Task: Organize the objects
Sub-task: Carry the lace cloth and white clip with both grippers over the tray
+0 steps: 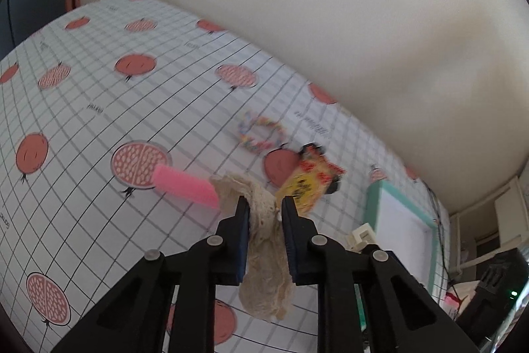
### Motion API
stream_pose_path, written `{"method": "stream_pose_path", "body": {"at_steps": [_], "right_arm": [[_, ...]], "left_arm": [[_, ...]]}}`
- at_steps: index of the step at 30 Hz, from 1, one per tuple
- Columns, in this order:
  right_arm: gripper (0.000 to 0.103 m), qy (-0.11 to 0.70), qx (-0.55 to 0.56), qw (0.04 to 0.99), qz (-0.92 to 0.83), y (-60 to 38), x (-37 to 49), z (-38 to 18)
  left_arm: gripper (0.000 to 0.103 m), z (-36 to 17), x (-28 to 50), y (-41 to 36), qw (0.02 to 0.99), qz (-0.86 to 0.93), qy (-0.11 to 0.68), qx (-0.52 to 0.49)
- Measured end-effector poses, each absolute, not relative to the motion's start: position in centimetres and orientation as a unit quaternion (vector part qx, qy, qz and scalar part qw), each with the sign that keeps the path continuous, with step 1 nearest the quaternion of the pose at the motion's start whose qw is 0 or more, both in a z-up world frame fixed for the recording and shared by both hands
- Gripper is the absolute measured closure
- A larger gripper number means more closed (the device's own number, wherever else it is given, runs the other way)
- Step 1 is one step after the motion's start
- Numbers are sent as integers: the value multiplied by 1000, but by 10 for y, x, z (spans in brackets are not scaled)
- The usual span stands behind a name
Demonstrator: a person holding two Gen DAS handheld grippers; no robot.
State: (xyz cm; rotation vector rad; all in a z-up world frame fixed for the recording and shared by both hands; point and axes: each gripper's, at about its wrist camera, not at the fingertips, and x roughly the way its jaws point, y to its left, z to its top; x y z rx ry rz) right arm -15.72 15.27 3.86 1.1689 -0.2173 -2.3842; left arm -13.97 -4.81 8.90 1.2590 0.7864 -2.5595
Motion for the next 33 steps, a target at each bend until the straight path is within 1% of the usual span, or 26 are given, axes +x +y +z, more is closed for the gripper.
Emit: {"method": "stream_pose_path", "body": {"at_steps": [5,11,15,19,24,33], "right_arm": [[48,-100,423,208,-876,186,-164,41],[48,-126,422,178,-880,229,-172,41],[48,-140,419,160,-883,254,-177,42],[48,-162,416,141,-884,280,-180,42],[48,-167,413,114,-888,310,-181,43],[48,-174,422,77,-886,337,-187,32]], "left_arm": [[84,116,-138,-21,52,-885,243,393],[84,130,-141,7,19,-898,222,380],[84,132,-145,19,3,-896,225,382],[84,134,-147,42,-13,-902,201,383],[84,136,-155,79,-41,-907,171,383],[84,119,-180,130,-88,-898,182,390]]}}
